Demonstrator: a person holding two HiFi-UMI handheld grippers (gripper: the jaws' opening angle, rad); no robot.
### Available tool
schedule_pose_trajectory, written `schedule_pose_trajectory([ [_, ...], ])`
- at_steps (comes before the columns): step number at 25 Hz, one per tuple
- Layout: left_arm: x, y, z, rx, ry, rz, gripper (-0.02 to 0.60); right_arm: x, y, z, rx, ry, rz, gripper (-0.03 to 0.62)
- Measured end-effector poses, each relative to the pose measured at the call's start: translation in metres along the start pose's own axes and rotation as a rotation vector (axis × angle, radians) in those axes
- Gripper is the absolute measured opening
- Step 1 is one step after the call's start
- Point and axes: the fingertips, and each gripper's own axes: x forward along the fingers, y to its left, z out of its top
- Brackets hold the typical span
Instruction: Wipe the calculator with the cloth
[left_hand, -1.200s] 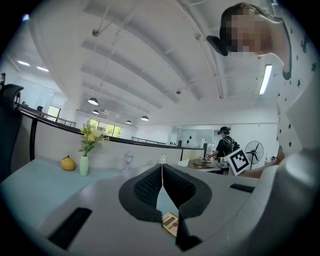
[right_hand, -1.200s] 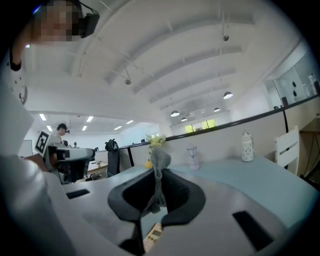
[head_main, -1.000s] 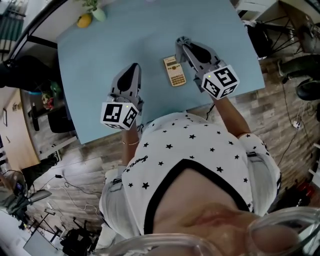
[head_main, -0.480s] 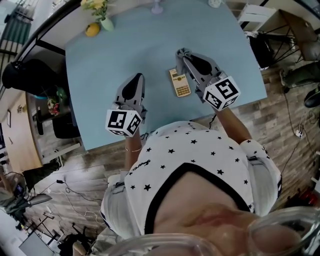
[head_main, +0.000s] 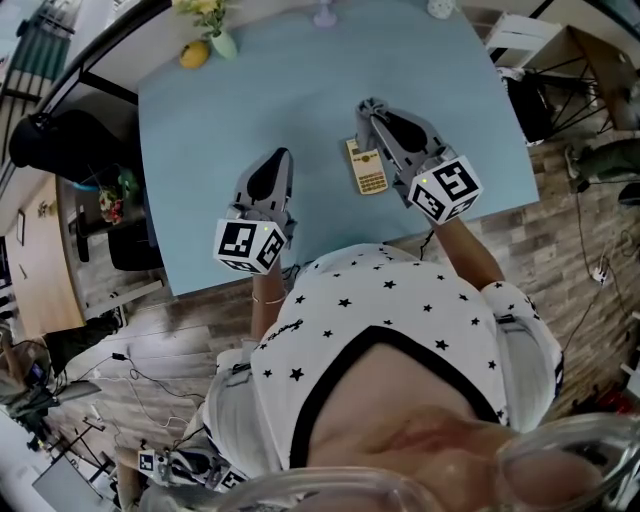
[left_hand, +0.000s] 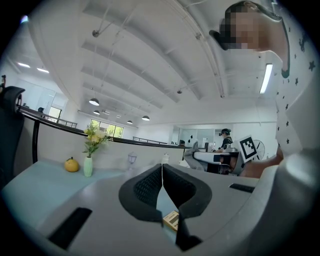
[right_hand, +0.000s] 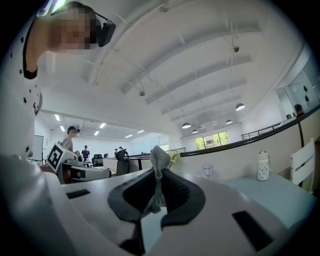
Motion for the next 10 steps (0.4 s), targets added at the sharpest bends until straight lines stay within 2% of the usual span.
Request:
schedule_pose_trajectory([
  [10, -0.0019, -0.0009, -0.0018, 0.002, 0.002, 0.004, 0.029, -0.0014, -0.0002, 0.0004, 0.002, -0.013, -0.004, 0.032],
])
